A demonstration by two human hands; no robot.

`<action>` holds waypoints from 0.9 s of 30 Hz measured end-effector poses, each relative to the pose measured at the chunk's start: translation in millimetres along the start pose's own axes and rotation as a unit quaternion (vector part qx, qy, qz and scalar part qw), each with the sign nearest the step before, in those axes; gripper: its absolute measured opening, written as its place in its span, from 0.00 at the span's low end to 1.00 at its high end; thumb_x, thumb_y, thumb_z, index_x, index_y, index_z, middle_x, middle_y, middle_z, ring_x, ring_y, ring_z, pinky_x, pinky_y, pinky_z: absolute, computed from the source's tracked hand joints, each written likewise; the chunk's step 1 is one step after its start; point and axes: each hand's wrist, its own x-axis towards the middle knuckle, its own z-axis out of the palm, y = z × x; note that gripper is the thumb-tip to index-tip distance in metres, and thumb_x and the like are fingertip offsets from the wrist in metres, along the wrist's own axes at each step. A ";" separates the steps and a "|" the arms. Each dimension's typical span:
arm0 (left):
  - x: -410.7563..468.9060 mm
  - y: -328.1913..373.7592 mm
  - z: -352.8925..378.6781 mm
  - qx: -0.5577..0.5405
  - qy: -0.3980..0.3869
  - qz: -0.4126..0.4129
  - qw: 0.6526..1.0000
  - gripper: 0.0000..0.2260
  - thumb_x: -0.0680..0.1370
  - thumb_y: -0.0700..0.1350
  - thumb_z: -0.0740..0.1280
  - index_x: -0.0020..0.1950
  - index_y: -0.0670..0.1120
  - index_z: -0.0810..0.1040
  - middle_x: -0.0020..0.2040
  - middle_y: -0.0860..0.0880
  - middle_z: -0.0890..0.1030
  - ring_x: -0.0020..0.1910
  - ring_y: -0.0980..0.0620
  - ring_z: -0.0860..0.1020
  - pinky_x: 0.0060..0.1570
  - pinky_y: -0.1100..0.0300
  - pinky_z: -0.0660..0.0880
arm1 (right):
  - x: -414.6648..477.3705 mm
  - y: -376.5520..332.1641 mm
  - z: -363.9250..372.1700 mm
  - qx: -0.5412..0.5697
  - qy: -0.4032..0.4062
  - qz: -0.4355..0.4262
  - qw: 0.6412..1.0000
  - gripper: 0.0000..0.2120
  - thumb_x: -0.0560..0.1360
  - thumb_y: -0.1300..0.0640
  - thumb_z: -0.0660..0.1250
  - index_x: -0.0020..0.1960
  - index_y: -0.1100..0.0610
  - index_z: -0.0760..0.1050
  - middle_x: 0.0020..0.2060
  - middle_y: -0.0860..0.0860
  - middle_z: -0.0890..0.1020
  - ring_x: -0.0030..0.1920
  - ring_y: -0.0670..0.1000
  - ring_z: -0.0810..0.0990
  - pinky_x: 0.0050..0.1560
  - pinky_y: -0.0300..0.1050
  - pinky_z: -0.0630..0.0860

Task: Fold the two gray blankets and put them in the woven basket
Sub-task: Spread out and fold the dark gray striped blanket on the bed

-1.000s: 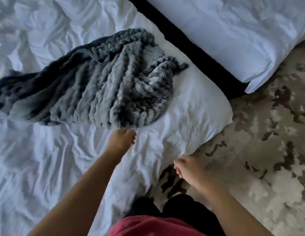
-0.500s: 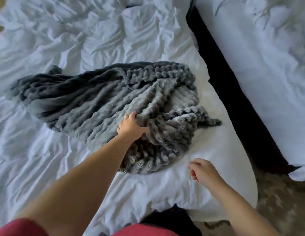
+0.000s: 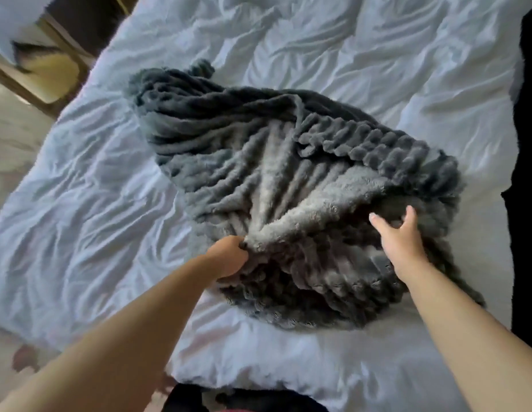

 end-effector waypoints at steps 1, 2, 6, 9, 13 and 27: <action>-10.1 -9.3 -5.2 0.011 -0.019 -0.017 1.000 0.10 0.74 0.38 0.59 0.39 0.50 0.76 0.43 0.47 0.79 0.36 0.52 0.76 0.32 0.64 0.71 | -0.7 -8.2 10.8 0.030 -0.018 0.043 0.998 0.47 0.70 0.37 0.69 0.78 0.47 0.46 0.76 0.51 0.59 0.73 0.57 0.62 0.69 0.55 0.62; -21.6 -19.2 -10.8 0.036 -0.041 -0.031 0.998 0.09 0.73 0.37 0.59 0.44 0.46 0.77 0.47 0.45 0.79 0.41 0.49 0.77 0.38 0.62 0.71 | -2.1 -16.2 19.1 0.058 -0.027 0.096 0.993 0.50 0.67 0.32 0.69 0.78 0.46 0.46 0.76 0.51 0.59 0.73 0.59 0.62 0.69 0.57 0.61; -65.4 -59.9 -29.4 0.174 -0.162 -0.069 0.969 0.10 0.73 0.35 0.60 0.50 0.38 0.79 0.55 0.41 0.80 0.44 0.49 0.73 0.38 0.60 0.70 | -4.2 -36.9 32.0 0.289 -0.173 0.251 0.907 0.40 0.59 0.32 0.74 0.64 0.52 0.75 0.61 0.55 0.79 0.57 0.60 0.79 0.56 0.58 0.77; -88.9 -79.2 -51.9 0.107 -0.189 -0.079 0.973 0.15 0.74 0.36 0.62 0.60 0.40 0.78 0.48 0.45 0.78 0.42 0.49 0.73 0.32 0.63 0.68 | -15.1 -68.8 39.2 0.313 -0.153 0.204 0.915 0.14 0.70 0.51 0.72 0.53 0.56 0.80 0.54 0.57 0.83 0.51 0.58 0.82 0.47 0.58 0.79; -106.0 -68.7 -94.4 -0.350 0.011 -0.036 0.936 0.14 0.78 0.47 0.66 0.63 0.49 0.76 0.53 0.47 0.80 0.45 0.52 0.77 0.40 0.62 0.72 | -69.1 -141.8 55.9 0.294 -0.080 0.089 0.948 0.12 0.65 0.58 0.73 0.48 0.57 0.79 0.42 0.53 0.84 0.40 0.53 0.83 0.41 0.48 0.82; -115.0 -49.2 -115.8 -0.535 0.042 0.012 0.844 0.09 0.77 0.47 0.69 0.54 0.43 0.78 0.50 0.41 0.82 0.44 0.42 0.82 0.46 0.42 0.80 | -229.4 -119.3 77.5 0.080 -0.271 -0.141 0.949 0.06 0.72 0.57 0.73 0.48 0.57 0.83 0.43 0.49 0.86 0.45 0.47 0.84 0.47 0.35 0.77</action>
